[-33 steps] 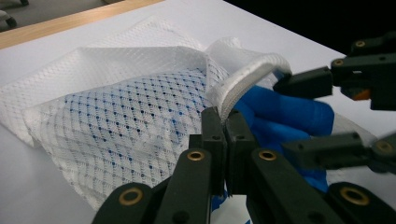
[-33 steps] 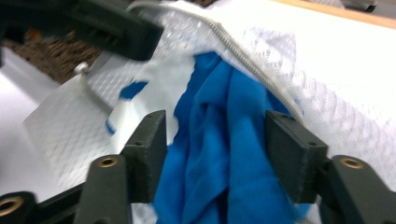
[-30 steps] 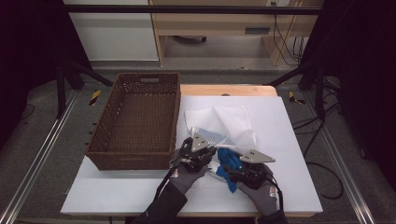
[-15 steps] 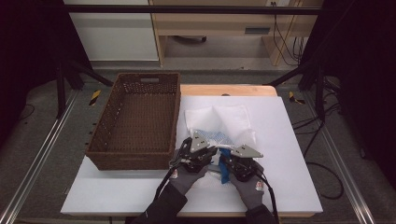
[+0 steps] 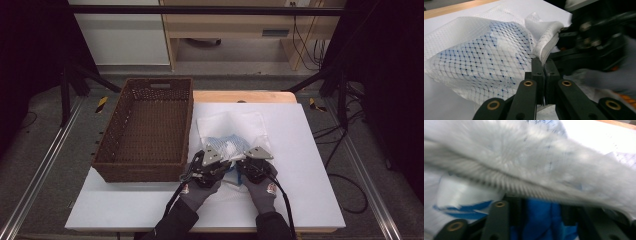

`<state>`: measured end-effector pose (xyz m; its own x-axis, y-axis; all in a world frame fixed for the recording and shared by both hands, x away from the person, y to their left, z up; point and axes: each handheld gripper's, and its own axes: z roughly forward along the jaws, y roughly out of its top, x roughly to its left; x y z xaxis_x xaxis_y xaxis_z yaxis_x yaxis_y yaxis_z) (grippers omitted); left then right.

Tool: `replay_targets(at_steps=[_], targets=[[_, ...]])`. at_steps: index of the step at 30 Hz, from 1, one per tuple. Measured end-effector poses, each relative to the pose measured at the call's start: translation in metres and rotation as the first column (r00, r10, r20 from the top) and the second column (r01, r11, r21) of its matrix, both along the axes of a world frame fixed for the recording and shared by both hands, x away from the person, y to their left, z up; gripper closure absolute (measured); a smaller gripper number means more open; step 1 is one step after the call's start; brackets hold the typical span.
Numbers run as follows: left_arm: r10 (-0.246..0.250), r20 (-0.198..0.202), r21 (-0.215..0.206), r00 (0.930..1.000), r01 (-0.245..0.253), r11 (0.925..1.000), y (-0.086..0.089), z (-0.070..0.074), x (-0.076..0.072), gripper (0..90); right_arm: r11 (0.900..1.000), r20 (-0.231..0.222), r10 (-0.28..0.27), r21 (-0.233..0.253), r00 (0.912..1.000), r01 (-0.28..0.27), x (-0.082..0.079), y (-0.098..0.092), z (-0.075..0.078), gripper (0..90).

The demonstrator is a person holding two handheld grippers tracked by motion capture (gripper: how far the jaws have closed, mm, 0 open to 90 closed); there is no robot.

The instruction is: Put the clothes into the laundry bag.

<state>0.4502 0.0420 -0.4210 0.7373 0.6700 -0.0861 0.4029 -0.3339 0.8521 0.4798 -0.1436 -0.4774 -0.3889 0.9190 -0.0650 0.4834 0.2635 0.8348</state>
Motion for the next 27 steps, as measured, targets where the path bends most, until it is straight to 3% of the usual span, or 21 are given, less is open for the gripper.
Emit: replay_targets(at_steps=[2,5,8,11,16,18,20,21,23,27], targets=[[0.003,0.001,0.0,1.0,-0.003,1.0,0.001,0.0,0.001,88.4,1.0,0.015,0.011,0.022,0.9998,-0.011,-0.004,-0.003,0.003,52.3],[0.008,0.001,-0.006,1.0,-0.008,0.9999,0.002,0.001,0.002,88.4,0.994,0.022,0.085,0.061,0.9961,-0.086,-0.021,-0.012,0.016,39.6],[0.011,0.006,-0.009,0.9999,-0.011,0.9999,0.003,0.002,0.003,88.4,0.986,0.035,0.138,0.089,0.9898,-0.141,-0.04,-0.02,0.026,34.6],[0.011,0.006,-0.01,0.9999,-0.011,0.9999,0.002,0.002,0.003,88.4,0.983,0.033,0.153,0.093,0.9877,-0.155,-0.047,-0.024,0.027,34.1],[0.013,0.012,-0.003,0.9998,-0.013,0.9999,0.001,0.002,0.003,88.4,0.986,-0.047,0.161,0.049,0.9858,-0.159,-0.046,-0.022,0.01,35.3],[0.012,0.011,-0.003,0.9999,-0.012,0.9999,0.001,0.002,0.003,88.4,0.991,-0.116,0.132,-0.01,0.9845,-0.134,-0.041,-0.017,-0.004,43.1],[0.012,0.011,0.0,0.9999,-0.012,0.9999,0.001,0.002,0.003,88.4,0.991,-0.117,0.13,-0.022,0.9845,-0.134,-0.038,-0.016,-0.009,44.4],[0.011,0.009,0.0,0.9999,-0.011,0.9999,0.0,0.001,0.003,88.4,0.994,-0.091,0.107,-0.022,0.9901,-0.109,-0.038,-0.016,-0.01,59.6],[0.011,0.009,-0.001,0.9999,-0.011,0.9999,0.0,0.0,0.003,88.4,0.996,-0.095,0.08,-0.042,0.9923,-0.084,-0.036,-0.017,-0.007,72.0],[0.009,0.011,-0.006,0.9999,-0.009,0.9999,-0.001,0.001,0.002,88.4,0.998,-0.086,0.06,-0.026,0.9945,-0.063,-0.033,-0.013,-0.001,78.3]])
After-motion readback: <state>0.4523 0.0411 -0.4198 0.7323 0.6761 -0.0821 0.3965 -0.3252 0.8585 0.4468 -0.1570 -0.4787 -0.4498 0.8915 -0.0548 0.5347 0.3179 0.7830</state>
